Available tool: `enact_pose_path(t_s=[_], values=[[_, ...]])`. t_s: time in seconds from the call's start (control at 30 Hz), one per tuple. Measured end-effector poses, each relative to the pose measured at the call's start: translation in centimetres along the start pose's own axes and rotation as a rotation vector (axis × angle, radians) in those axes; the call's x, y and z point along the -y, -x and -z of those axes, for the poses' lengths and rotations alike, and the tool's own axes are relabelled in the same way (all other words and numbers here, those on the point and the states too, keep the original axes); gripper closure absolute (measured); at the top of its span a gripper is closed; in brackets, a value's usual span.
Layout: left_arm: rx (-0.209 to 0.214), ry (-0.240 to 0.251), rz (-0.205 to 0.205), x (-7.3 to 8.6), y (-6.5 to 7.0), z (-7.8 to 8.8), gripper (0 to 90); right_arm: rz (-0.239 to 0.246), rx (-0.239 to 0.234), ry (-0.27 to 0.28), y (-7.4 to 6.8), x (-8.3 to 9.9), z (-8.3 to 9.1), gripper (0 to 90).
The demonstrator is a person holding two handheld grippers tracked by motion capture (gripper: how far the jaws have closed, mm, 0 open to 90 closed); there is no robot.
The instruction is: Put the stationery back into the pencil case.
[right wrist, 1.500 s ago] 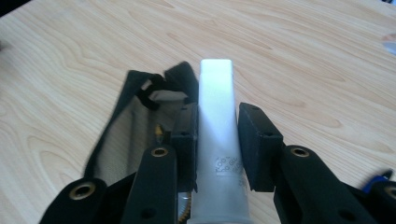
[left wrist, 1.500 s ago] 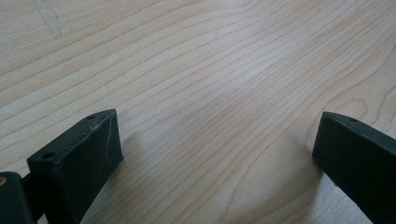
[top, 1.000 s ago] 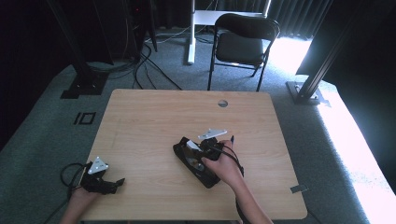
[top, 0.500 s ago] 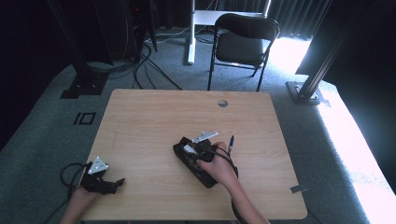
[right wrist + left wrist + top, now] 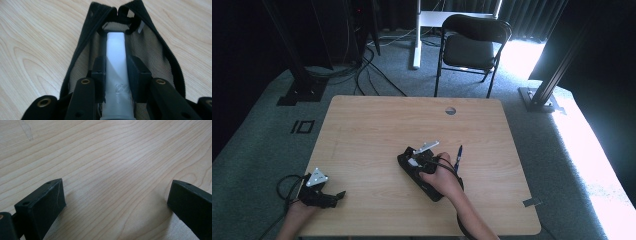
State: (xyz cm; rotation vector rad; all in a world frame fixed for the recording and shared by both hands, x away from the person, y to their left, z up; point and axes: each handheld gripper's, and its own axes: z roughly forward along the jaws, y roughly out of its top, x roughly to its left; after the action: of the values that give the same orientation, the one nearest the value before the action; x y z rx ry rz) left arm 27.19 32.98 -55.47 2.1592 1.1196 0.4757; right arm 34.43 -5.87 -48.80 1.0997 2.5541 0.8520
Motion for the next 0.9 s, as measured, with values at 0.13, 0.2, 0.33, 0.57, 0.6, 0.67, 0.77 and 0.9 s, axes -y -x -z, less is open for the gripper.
enact_pose_path(t_s=[0.13,0.2,0.33,0.57,0.6,0.67,0.77,0.9], values=[[0.000,0.000,0.000,0.0,0.0,0.0,1.6,0.003,0.002,-0.012,0.0,0.0,-0.3,68.6],[0.000,0.000,0.000,0.0,0.0,0.0,1.6,0.002,0.000,-0.014,0.0,0.1,-0.3,68.6],[0.000,0.000,0.000,0.0,0.0,0.0,1.6,0.004,-0.003,-0.021,0.1,0.1,-0.4,68.5],[0.000,0.000,0.000,0.0,0.0,0.0,1.6,0.008,-0.004,-0.020,0.1,0.1,-0.2,68.1],[0.000,0.000,0.001,0.0,0.0,0.0,1.6,0.009,-0.004,-0.017,0.1,0.0,-0.2,68.0],[0.000,0.000,0.000,0.0,0.0,0.0,1.6,0.008,-0.010,-0.003,0.1,0.0,0.1,66.5],[-0.001,0.000,-0.001,0.0,0.0,0.0,1.6,0.008,-0.014,0.023,0.2,-0.3,0.9,65.9],[-0.001,0.002,0.001,0.0,0.0,0.0,1.6,-0.009,-0.015,0.074,0.7,-0.6,2.6,65.9]])
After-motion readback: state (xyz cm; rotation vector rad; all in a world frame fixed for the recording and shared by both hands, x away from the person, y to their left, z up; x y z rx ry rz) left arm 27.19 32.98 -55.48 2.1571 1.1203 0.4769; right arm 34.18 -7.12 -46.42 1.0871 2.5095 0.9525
